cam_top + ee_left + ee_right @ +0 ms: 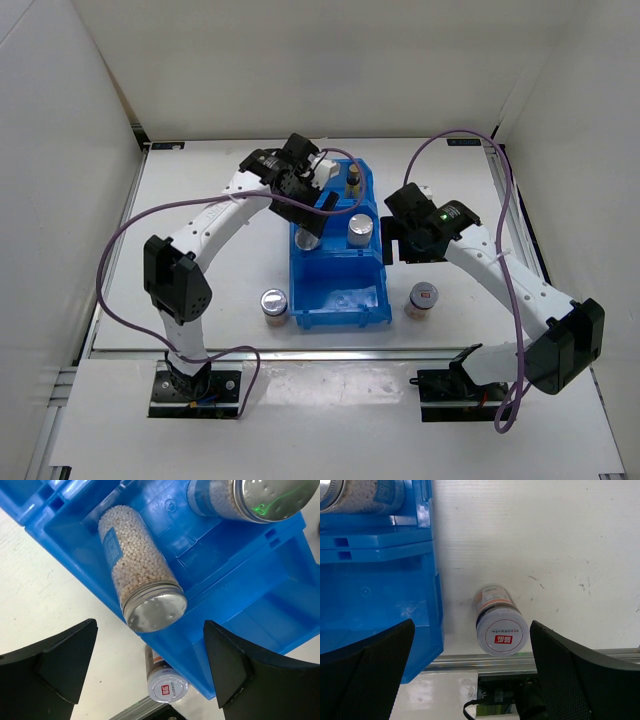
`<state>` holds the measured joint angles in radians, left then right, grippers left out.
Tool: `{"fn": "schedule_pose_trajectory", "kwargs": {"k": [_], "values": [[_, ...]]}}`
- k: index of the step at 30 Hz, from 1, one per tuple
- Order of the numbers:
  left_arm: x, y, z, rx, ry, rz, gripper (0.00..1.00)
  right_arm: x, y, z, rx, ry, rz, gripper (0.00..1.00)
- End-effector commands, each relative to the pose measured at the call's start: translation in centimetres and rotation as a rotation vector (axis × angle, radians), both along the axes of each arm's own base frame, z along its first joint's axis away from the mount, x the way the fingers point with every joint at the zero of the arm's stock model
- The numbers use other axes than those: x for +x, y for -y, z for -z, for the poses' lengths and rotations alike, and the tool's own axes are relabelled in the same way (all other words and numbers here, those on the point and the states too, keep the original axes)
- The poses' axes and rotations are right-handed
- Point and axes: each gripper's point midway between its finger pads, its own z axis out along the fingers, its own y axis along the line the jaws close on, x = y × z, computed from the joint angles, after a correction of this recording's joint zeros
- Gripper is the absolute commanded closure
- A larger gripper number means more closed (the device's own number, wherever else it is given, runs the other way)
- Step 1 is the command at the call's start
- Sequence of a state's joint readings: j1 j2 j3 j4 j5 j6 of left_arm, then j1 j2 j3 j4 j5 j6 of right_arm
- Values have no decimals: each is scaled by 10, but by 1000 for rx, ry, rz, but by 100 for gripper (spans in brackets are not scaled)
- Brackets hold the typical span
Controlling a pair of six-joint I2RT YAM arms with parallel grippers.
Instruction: Organize the condiment bottles
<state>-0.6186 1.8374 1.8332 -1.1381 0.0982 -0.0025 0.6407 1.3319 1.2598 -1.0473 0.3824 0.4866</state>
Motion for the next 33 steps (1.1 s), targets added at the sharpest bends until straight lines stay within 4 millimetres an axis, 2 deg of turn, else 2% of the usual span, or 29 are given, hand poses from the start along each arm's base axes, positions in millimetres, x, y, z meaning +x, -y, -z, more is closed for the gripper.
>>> {"fn": "schedule_pose_trajectory", "kwargs": {"k": [1,2,3,9,12,14,16,17,22,26,28,33], "values": [[-3,5,-10,-25,-19,51,2,-1,1,-3,16,17,7,1],[-1,7,-15,-34,-6,52,5,-1,2,-3,11,17,0,1],[0,7,-11,-29,-13,51,5,-1,2,-3,11,17,-1,1],[9,0,-29,26,94,30,6,2,0,-16,26,43,-10,1],[8,-6,-22,56,94,17,0,0,1,-22,35,62,-18,1],[10,-12,-10,91,94,3,0,-1,3,-25,42,80,-28,1],[8,-10,-7,84,108,-4,0,-5,4,-36,75,112,-32,1],[10,-11,-12,69,134,-20,0,-5,4,-42,87,129,-32,1],[14,-9,-5,47,200,-39,0,-14,11,-54,105,153,-32,1],[17,-6,-4,31,211,-48,0,-18,18,-62,111,186,-13,1],[17,2,-3,9,216,-43,0,-19,18,-59,106,179,-13,1],[15,13,21,32,174,-16,0,-20,22,-60,102,183,0,1]]}}
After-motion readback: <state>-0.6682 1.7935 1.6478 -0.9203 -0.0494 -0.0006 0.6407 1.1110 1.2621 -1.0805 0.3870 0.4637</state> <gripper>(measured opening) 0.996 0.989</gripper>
